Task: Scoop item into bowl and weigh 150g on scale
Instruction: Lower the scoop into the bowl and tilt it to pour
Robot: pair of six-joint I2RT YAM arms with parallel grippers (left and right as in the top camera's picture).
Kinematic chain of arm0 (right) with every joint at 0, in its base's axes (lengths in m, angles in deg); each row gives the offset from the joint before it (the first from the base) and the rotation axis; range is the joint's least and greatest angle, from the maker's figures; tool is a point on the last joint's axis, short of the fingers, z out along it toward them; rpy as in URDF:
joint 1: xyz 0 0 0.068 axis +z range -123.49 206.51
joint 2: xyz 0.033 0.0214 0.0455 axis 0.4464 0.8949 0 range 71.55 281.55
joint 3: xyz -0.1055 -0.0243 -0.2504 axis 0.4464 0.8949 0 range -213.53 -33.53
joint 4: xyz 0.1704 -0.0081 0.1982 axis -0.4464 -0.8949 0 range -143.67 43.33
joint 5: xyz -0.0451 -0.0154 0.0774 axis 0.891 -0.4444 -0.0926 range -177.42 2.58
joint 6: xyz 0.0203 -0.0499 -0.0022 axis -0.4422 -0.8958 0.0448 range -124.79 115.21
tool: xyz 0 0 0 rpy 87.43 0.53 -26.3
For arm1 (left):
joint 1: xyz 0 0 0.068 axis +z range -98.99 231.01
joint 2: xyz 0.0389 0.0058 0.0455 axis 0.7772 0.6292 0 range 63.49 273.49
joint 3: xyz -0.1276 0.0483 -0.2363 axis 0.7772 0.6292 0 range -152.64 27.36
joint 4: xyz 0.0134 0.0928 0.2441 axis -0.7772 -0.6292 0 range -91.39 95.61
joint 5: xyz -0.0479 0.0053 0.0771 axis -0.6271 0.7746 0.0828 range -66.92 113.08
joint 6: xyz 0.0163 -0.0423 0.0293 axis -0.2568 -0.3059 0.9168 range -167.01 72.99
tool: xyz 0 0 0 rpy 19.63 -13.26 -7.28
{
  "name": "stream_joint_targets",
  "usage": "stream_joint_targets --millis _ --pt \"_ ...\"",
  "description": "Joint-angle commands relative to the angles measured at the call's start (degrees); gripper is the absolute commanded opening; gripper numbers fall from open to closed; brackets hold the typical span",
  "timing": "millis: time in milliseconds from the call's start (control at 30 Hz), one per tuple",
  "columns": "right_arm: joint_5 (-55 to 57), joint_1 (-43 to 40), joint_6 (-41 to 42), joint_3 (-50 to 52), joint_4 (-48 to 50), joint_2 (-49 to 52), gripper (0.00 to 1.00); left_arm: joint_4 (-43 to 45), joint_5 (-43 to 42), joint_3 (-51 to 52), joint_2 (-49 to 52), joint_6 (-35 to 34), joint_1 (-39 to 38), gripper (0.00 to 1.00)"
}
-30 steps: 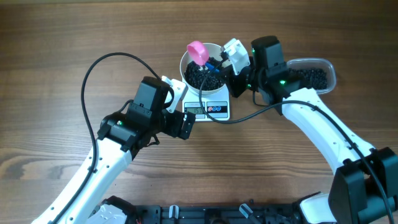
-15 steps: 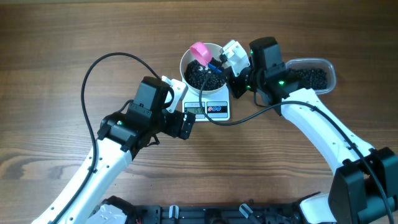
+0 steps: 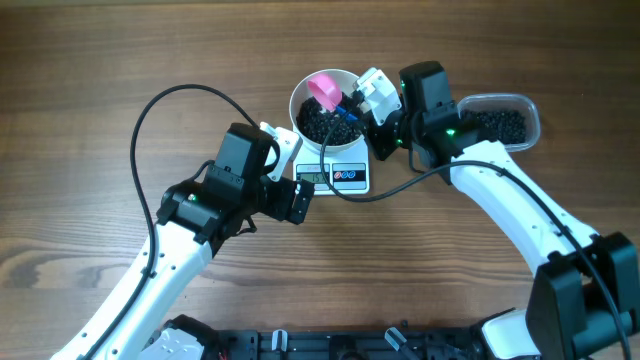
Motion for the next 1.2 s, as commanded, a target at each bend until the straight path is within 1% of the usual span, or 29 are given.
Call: stream_joint_targets --millis 0,133,1167 --pt "1.84 0.15 -0.92 -0.04 -0.02 2.29 0.04 0.15 0.31 -1.05 0.22 -0.15 -0.24 1.0" --pt "4.68 0.13 -0.94 -0.04 0.09 2.51 0.04 0.15 0.28 -1.05 0.22 -0.15 -0.24 1.0" --pt "3.98 0.15 -0.9 -0.04 -0.15 4.15 0.04 0.15 0.31 -1.05 0.22 -0.15 -0.24 1.0"
